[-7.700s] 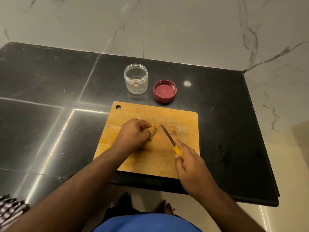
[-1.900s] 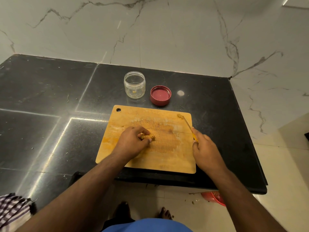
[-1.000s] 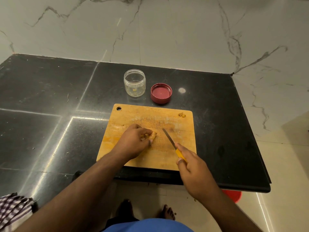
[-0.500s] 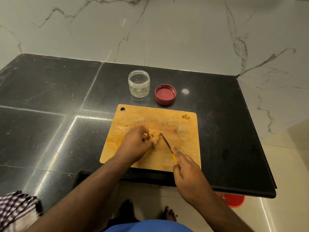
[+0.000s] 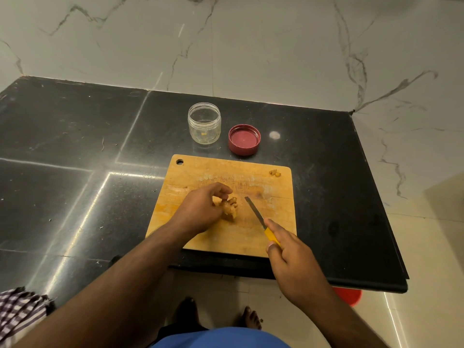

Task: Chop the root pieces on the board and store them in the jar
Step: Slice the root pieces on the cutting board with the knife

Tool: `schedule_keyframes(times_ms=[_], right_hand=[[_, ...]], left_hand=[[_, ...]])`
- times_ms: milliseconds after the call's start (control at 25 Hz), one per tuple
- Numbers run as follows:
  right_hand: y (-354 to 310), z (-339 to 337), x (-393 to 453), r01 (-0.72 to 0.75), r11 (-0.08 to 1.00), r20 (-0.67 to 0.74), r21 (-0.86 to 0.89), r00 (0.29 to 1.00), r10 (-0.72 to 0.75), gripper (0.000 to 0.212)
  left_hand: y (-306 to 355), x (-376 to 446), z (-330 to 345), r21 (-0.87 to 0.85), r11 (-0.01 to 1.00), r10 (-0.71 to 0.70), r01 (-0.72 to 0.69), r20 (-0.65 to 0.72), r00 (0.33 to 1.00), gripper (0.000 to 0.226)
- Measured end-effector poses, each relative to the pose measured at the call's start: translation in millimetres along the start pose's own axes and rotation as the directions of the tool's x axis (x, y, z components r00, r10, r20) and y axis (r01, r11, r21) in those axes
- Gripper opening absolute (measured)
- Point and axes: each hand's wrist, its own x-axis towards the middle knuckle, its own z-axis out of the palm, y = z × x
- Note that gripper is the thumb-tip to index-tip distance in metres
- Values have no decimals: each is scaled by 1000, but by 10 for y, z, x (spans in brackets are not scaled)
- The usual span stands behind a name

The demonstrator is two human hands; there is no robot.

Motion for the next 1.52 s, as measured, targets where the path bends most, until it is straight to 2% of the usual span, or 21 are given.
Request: schedule_keyframes(times_ms=[160, 280, 560, 840, 1520], right_hand=[[10, 24, -26, -3, 1000, 23, -14, 1000, 4, 50], [14, 47, -70, -3, 1000, 30, -18, 1000, 4, 50], [18, 46, -84, -2, 1000, 12, -8, 1000, 2, 50], [-45, 61, -10, 16, 999, 0, -35, 1000, -16, 50], [-253, 177, 258, 87, 978, 70, -192, 995, -74, 52]], left_hand=[[34, -3, 12, -5, 1000, 31, -31, -30, 999, 40], [27, -58, 69, -21, 1000, -6, 4, -70, 998, 43], [-36, -104, 61, 44, 999, -13, 9, 81, 997, 61], [-6, -20, 113, 63, 998, -18, 20, -44, 999, 59], [-49, -28, 172, 81, 996, 27, -20, -87, 996, 57]])
